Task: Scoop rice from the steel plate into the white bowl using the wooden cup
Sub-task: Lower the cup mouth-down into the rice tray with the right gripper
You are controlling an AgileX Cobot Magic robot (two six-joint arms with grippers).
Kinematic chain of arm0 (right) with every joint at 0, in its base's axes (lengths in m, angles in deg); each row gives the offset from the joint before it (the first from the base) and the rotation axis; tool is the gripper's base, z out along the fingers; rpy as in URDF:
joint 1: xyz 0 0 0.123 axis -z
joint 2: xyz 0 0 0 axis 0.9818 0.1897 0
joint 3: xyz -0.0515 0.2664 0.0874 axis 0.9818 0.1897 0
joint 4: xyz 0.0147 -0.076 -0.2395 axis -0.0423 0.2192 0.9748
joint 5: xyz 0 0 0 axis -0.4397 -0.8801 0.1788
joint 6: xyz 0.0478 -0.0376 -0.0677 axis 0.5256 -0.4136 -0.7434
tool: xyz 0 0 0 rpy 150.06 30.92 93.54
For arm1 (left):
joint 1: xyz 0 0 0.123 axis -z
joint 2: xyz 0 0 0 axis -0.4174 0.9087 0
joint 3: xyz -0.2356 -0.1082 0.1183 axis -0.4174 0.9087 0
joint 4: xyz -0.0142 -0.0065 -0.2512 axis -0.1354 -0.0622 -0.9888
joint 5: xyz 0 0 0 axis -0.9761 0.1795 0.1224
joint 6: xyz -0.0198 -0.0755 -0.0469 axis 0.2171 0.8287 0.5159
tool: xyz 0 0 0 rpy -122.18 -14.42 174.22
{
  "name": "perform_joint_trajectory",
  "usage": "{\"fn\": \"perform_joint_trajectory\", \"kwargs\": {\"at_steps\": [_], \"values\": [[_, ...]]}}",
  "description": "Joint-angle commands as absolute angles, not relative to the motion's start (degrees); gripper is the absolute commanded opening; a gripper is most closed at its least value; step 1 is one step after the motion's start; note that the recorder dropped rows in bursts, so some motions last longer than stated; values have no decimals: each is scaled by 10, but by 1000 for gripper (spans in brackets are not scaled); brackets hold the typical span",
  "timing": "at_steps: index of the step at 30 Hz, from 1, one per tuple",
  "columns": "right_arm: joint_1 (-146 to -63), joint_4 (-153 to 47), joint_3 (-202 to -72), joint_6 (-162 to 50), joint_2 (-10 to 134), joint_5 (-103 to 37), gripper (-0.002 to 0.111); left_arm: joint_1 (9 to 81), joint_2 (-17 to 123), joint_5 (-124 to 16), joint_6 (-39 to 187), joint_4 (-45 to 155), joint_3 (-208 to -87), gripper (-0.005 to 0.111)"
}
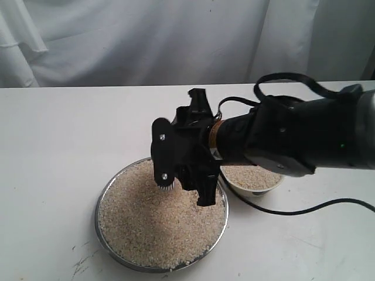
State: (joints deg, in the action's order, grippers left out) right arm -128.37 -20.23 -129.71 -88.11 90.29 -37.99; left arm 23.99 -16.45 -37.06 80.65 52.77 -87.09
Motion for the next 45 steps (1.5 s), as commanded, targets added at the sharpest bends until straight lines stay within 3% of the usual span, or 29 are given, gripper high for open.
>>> {"fn": "perform_joint_trajectory", "kwargs": {"at_steps": [1,7,21,30,35,45], "values": [[-1305,-135,-1325,-945,925,-406,0,241,-167,-374,808,527,-868,0],[-1310,-8,-1350,-943,958,-433,0,241,-167,-374,808,527,-868,0],[-1334,-38,-1338,-856,922,-532,0,241,-167,-374,808,527,-868,0],[-1374,-140,-1348,-959,894,-649,0,241,-167,-374,808,527,-868,0],[-1369,-328,-1390,-909,894,-704,0,241,-167,-374,808,527,-868,0],[-1341,-356,-1466,-912,919,-842,0,241,-167,-374,808,527,-868,0]]}}
